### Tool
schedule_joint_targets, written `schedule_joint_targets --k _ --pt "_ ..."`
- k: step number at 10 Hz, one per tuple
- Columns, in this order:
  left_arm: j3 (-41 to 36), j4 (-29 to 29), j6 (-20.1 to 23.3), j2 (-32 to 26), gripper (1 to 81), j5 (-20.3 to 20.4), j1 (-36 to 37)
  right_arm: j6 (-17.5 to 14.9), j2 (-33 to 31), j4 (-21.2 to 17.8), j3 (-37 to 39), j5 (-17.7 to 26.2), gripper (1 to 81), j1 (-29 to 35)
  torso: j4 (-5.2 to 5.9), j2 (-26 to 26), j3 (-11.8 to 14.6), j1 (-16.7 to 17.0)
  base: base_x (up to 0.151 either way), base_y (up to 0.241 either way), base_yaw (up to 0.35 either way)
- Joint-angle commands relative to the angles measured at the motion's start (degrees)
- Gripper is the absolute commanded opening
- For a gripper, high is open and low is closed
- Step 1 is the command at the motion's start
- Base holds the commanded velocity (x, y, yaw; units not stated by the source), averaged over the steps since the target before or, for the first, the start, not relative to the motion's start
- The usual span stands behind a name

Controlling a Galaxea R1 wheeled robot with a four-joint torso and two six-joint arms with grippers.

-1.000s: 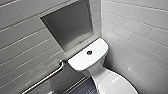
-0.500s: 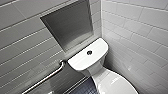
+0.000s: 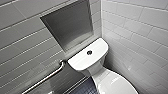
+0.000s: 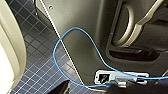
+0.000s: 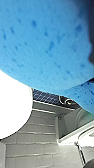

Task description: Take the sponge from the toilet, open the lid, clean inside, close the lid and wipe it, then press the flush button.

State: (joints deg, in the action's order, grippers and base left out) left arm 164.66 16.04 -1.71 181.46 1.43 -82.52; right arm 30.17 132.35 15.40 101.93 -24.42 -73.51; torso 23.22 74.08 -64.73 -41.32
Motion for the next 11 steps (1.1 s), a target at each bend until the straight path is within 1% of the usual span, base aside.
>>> schedule_joint_targets --k 1,2,4,7,11 --pt "0.49 -0.84 0.12 -0.92 81.1 -4.94 -1.29 0.33 -2.41 -0.19 -3.40 11.48 1.0 7.52 0.00 0.00 0.00 0.00 0.000 0.000 0.000" --pt "0.49 -0.84 0.12 -0.92 81.1 -4.94 -1.29 0.41 -2.68 -0.46 -3.93 12.46 1.0 9.29 0.00 0.00 0.00 0.00 0.000 0.000 0.000" --pt "0.49 -0.75 0.21 -0.83 81.1 -4.94 -1.29 0.94 -4.00 -0.89 -6.57 12.64 1.0 12.72 0.00 0.00 0.00 0.00 0.000 0.000 0.000" --pt "0.14 -0.66 0.21 -0.74 81.1 -4.85 -1.29 1.03 -8.13 -1.77 -13.78 14.31 1.0 17.90 0.00 0.00 -0.02 0.00 0.000 0.000 0.000" --pt "-0.65 -0.66 0.21 -0.92 81.1 -4.85 -1.29 1.12 -10.85 -2.74 -19.92 18.17 1.0 23.96 0.00 0.00 -0.02 0.00 0.000 0.000 0.000"
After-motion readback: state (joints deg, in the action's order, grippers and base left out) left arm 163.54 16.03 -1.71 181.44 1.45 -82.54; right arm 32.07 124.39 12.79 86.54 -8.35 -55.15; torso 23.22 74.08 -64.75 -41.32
